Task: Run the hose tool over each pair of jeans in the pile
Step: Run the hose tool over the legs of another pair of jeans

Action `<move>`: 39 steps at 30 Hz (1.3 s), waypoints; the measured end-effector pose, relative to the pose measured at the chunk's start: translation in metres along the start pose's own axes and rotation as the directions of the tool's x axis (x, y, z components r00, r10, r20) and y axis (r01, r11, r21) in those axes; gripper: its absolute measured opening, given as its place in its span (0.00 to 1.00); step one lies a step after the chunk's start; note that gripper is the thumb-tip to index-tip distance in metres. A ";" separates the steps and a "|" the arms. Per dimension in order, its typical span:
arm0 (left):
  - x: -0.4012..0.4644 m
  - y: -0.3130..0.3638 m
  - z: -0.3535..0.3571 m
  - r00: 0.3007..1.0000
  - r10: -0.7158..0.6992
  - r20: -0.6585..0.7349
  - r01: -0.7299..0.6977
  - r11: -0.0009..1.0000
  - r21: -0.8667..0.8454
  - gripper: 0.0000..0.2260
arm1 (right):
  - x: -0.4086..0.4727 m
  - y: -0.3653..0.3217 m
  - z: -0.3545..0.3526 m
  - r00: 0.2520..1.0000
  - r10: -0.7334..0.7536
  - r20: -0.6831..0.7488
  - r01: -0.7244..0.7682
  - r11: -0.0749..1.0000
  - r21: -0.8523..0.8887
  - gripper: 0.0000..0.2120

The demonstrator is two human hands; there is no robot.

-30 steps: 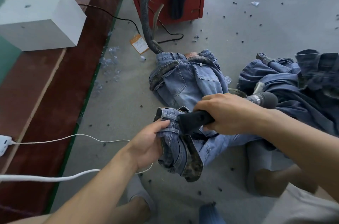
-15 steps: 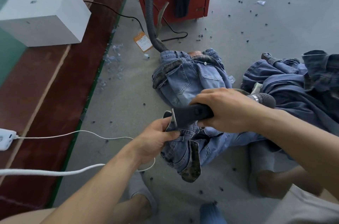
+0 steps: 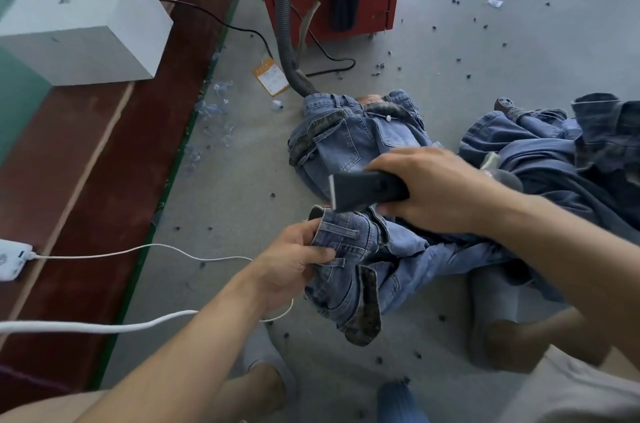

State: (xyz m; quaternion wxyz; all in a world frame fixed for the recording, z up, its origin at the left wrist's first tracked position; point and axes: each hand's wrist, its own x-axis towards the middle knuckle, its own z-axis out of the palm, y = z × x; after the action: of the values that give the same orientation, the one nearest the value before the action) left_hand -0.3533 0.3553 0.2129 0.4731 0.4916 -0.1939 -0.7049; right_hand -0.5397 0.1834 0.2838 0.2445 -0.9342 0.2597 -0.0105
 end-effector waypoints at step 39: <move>-0.001 0.004 0.001 0.984 -0.167 -0.060 0.166 0.986 -0.014 0.17 | -0.004 -0.005 0.005 0.985 -0.035 0.167 0.038 0.999 -0.017 0.18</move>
State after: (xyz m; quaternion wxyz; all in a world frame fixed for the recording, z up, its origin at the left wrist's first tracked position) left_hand -0.3518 0.3545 0.2167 0.4204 0.5253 -0.1346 -0.7275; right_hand -0.5396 0.1913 0.2820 0.2556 -0.9388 0.2212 0.0659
